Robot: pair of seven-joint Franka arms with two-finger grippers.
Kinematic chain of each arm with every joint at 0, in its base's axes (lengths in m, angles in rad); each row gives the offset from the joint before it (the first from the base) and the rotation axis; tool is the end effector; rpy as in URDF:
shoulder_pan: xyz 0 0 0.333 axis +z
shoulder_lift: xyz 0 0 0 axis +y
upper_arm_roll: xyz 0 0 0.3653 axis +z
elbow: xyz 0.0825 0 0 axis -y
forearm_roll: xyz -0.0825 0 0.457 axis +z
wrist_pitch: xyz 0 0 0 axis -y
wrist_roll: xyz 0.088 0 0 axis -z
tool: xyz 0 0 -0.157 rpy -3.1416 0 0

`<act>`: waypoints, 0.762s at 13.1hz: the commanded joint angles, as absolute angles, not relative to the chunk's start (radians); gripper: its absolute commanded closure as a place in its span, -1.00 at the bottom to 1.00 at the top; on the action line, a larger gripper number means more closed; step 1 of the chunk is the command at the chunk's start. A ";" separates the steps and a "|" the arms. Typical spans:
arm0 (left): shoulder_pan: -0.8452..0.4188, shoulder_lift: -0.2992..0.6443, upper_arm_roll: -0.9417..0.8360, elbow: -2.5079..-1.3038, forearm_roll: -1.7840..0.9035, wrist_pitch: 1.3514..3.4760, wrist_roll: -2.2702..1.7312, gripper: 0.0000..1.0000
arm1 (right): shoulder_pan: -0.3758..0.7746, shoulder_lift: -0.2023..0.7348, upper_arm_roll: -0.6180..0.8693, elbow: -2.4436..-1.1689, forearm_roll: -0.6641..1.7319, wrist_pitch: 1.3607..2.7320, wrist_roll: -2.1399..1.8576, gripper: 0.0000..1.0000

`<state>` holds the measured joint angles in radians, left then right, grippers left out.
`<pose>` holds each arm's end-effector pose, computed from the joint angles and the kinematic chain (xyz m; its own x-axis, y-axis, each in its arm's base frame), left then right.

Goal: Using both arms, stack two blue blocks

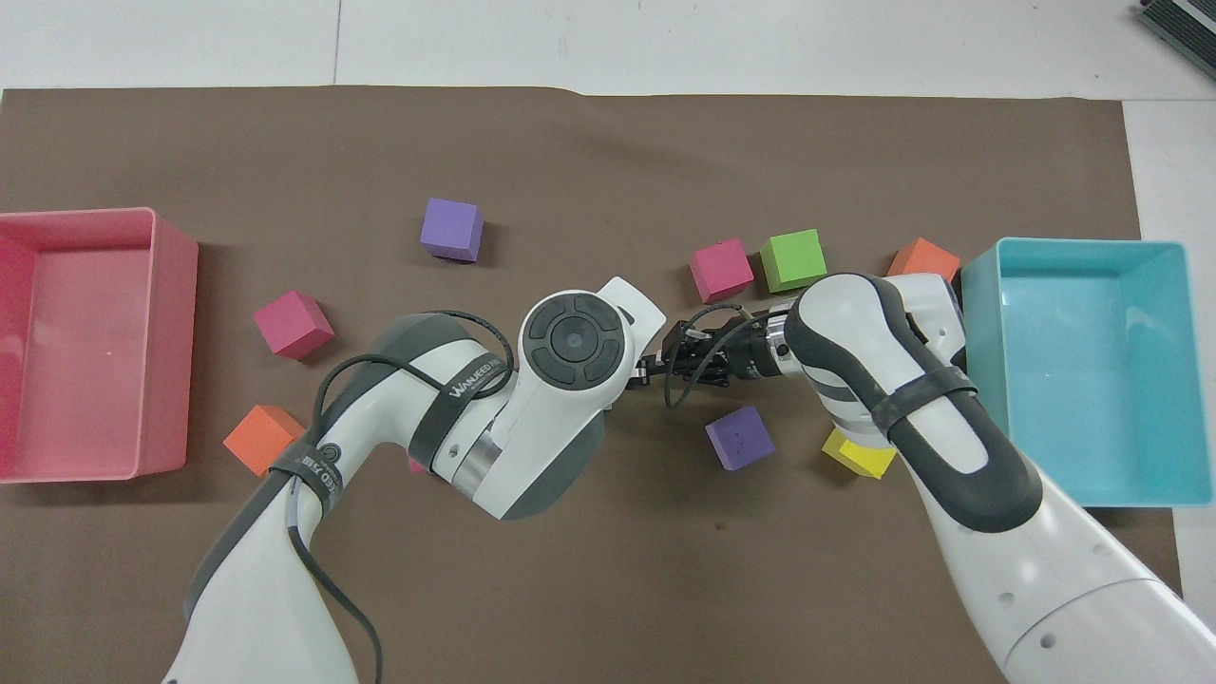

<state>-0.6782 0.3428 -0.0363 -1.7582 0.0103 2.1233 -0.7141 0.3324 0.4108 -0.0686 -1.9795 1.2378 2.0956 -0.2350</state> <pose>0.5515 -0.4751 0.3345 0.9999 -0.0033 0.0149 -0.0036 -0.9998 0.0173 0.6308 0.2611 0.2219 0.9262 -0.1529 -0.3448 -0.3680 -0.5669 -0.7370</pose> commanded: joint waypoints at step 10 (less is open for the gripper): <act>-0.706 0.308 -0.017 -1.801 0.006 2.117 -0.729 0.38 | 0.331 0.407 -0.067 -1.993 1.275 2.100 -0.272 1.00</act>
